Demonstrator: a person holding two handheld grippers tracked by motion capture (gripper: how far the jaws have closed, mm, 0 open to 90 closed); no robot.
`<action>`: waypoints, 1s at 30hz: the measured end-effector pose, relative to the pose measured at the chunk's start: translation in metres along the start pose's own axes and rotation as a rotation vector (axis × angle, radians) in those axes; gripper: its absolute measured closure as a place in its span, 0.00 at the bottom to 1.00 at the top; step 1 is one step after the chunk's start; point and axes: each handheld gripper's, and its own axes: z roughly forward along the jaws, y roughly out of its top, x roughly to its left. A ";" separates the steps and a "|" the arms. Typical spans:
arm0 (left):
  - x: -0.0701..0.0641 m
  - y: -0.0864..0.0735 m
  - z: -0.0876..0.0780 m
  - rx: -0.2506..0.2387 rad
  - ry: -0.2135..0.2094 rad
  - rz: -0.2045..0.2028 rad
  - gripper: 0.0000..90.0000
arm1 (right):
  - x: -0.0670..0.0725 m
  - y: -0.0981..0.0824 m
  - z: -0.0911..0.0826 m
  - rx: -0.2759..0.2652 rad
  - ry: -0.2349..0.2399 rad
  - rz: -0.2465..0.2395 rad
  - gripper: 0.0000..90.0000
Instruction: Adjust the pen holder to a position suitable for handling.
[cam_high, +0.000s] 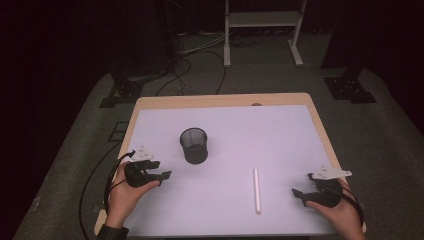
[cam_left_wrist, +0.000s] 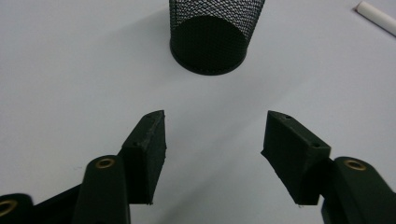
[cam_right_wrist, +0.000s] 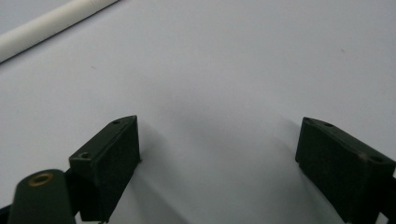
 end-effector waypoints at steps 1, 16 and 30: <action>0.001 0.004 0.000 0.001 0.001 0.003 0.46 | 0.000 0.000 0.000 0.000 0.000 0.000 0.14; 0.008 0.033 -0.001 0.011 -0.001 0.004 0.59 | 0.000 0.000 0.000 0.000 0.000 -0.001 0.14; 0.017 0.076 0.002 0.003 -0.007 0.015 0.66 | 0.000 0.000 0.000 0.000 0.000 0.000 0.14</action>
